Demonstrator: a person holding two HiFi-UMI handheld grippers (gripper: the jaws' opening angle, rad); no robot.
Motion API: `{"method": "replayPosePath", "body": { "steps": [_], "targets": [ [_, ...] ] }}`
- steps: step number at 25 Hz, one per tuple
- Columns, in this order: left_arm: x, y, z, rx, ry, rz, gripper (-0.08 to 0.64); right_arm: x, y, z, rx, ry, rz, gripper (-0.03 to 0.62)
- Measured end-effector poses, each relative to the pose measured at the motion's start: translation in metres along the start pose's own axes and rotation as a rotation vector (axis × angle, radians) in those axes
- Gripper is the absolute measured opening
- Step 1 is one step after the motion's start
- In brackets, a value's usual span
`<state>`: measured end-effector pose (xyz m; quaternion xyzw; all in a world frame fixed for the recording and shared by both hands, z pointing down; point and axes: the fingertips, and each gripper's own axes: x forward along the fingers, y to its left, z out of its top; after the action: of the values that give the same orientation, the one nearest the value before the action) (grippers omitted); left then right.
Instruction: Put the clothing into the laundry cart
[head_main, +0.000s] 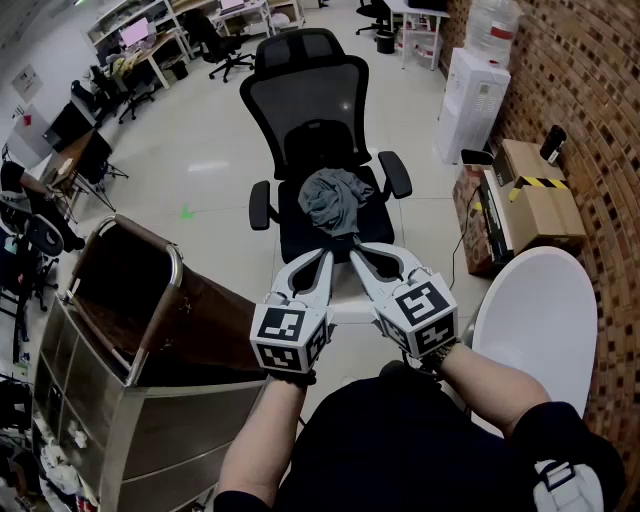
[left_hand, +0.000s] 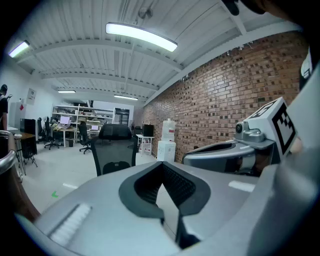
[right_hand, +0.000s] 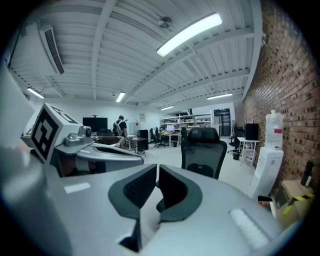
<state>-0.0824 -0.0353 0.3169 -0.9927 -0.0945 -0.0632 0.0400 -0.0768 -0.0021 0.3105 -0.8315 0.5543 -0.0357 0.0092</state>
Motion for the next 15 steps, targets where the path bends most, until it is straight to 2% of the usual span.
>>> {"method": "replayPosePath", "body": {
  "steps": [8, 11, 15],
  "targets": [
    [-0.004, 0.026, -0.016, 0.015, 0.033, 0.003, 0.002, 0.019, 0.003, -0.001, 0.011, 0.01, -0.004, 0.067],
    [0.009, 0.04, -0.017, 0.014, 0.036, 0.011, 0.002, 0.036, -0.01, -0.011, 0.026, 0.023, -0.006, 0.096],
    [0.036, 0.065, -0.037, 0.001, 0.056, 0.024, 0.002, 0.07, -0.034, -0.033, 0.05, 0.042, -0.003, 0.142]
  ]
}}
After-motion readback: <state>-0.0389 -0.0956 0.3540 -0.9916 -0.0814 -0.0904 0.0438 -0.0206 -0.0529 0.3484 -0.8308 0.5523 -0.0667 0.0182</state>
